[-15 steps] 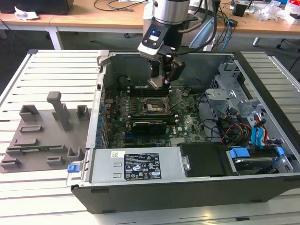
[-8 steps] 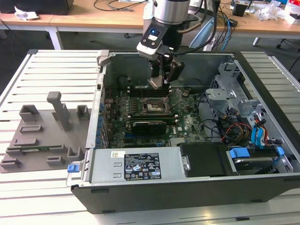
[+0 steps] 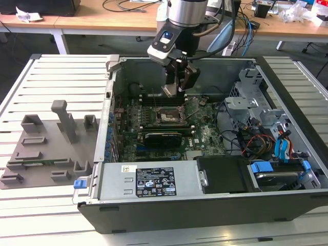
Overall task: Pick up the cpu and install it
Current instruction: 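Place the cpu into insertion slot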
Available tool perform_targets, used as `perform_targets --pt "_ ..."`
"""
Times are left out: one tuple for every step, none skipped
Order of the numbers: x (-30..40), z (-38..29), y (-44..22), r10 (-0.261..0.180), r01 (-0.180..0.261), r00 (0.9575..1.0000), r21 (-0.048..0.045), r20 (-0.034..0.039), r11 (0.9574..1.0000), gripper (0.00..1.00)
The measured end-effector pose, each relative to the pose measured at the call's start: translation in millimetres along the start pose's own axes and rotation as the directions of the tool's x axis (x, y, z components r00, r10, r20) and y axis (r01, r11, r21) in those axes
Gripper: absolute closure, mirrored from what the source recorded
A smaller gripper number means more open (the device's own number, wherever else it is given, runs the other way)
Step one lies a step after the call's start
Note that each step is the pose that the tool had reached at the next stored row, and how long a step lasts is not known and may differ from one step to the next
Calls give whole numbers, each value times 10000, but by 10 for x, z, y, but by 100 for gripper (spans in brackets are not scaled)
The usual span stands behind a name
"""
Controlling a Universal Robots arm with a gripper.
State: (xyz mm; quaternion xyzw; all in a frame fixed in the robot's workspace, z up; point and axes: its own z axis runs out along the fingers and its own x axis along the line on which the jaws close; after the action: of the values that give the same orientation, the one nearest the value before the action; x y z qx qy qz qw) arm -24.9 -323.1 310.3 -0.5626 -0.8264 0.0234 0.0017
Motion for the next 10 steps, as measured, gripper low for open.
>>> perform_targets --pt "0 0 0 34 -34 10000 1 -1 10000 45" --pt "0 0 0 71 -71 10000 2 -3 10000 45" --pt "0 1 0 144 -144 9999 3 -7 9999 45" --pt "0 1 0 332 -332 9994 9 -13 9994 45" --pt "0 2 0 435 -435 9991 11 -17 9991 45" --pt "0 2 0 528 -528 9986 14 -21 9986 45" --pt "0 2 0 693 -693 9976 18 -28 9976 45" --pt "0 3 0 977 -977 9952 24 -39 9952 45" --pt "0 3 0 1151 -1151 9933 30 -46 9933 45" --pt "0 4 0 1342 -1342 9909 35 -53 9910 45"
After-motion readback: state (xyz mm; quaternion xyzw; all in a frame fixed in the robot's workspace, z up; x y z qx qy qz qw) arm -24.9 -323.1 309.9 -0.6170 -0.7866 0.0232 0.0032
